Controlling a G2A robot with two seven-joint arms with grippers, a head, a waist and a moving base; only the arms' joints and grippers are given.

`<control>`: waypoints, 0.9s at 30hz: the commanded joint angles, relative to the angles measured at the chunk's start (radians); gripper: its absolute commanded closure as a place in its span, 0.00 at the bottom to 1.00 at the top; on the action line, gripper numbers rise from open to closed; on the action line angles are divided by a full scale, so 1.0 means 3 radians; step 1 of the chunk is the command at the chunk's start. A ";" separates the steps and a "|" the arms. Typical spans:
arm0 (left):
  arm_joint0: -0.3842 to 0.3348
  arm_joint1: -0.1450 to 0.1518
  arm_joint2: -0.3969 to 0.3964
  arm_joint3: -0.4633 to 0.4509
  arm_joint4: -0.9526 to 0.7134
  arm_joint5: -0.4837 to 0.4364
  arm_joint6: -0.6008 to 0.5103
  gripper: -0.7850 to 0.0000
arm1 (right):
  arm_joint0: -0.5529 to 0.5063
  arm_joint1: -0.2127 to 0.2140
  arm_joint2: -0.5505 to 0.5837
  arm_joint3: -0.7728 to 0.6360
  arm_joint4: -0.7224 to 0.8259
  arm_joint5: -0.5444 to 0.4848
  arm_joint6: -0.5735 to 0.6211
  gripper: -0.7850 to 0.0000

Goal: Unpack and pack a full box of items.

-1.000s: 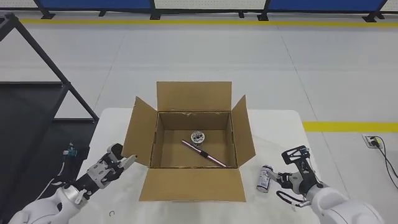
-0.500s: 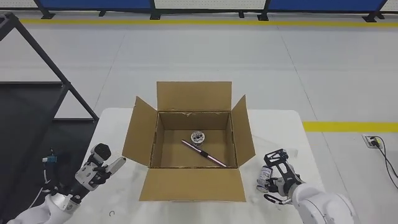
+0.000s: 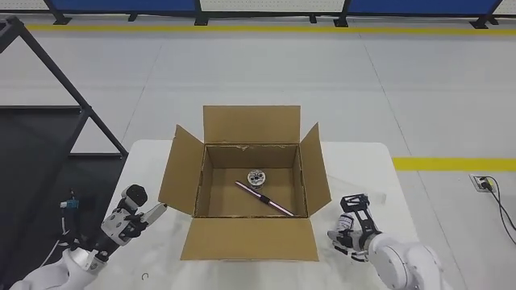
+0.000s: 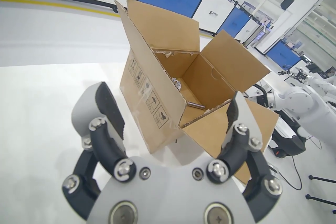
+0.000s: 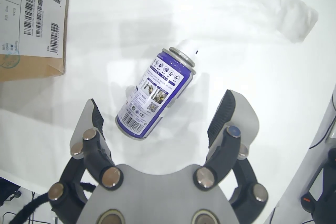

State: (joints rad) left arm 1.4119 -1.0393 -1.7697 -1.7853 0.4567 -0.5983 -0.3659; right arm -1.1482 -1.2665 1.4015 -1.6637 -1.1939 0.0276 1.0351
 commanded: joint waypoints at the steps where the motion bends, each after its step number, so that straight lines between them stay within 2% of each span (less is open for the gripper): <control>1: 0.0000 0.0000 0.0000 0.0000 0.0000 0.0000 0.0000 0.00 | 0.0037 -0.0001 -0.0007 0.0064 0.0037 -0.0012 -0.0002 0.00; 5: 0.0000 0.0000 0.0000 0.0000 0.0000 0.0000 0.0000 0.00 | 0.0105 -0.0004 -0.0045 0.0167 0.0039 0.0006 -0.0006 0.13; 7: 0.0000 0.0000 0.0000 0.0000 0.0000 0.0000 0.0000 0.00 | 0.0134 -0.0006 -0.0069 0.0205 0.0037 0.0013 -0.0006 0.26; 8: 0.0000 0.0000 0.0000 0.0000 0.0000 0.0000 0.0000 0.00 | 0.0145 -0.0006 -0.0078 0.0219 0.0035 0.0021 -0.0006 0.38; 9: 0.0000 0.0000 0.0000 0.0000 0.0000 0.0000 0.0000 0.00 | 0.0154 -0.0007 -0.0087 0.0227 0.0034 0.0028 -0.0007 0.55; 11: 0.0000 0.0000 0.0000 0.0000 0.0000 0.0000 0.0000 0.00 | 0.0165 -0.0007 -0.0102 0.0237 0.0024 0.0038 -0.0004 0.67; 13: 0.0000 0.0000 0.0000 0.0000 0.0000 0.0000 0.0000 0.00 | 0.0170 -0.0006 -0.0108 0.0238 0.0013 0.0046 -0.0002 0.90; 15: 0.0000 0.0000 0.0000 0.0000 0.0000 0.0000 0.0000 0.00 | 0.0166 -0.0002 -0.0096 0.0222 0.0007 0.0059 0.0002 1.00; 21: 0.0000 0.0000 0.0000 0.0000 0.0000 0.0000 0.0000 0.00 | 0.0019 0.0026 0.0083 -0.0052 0.0022 0.0083 -0.0085 1.00; 27: 0.0000 0.0000 0.0000 0.0000 0.0000 0.0000 0.0000 0.00 | -0.0382 0.0071 0.0440 -0.0906 0.0054 0.0072 -0.0312 1.00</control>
State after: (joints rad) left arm 1.4119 -1.0393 -1.7697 -1.7854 0.4566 -0.5983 -0.3659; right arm -1.2402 -1.2468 1.5160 -1.8761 -1.1806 0.0500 0.9557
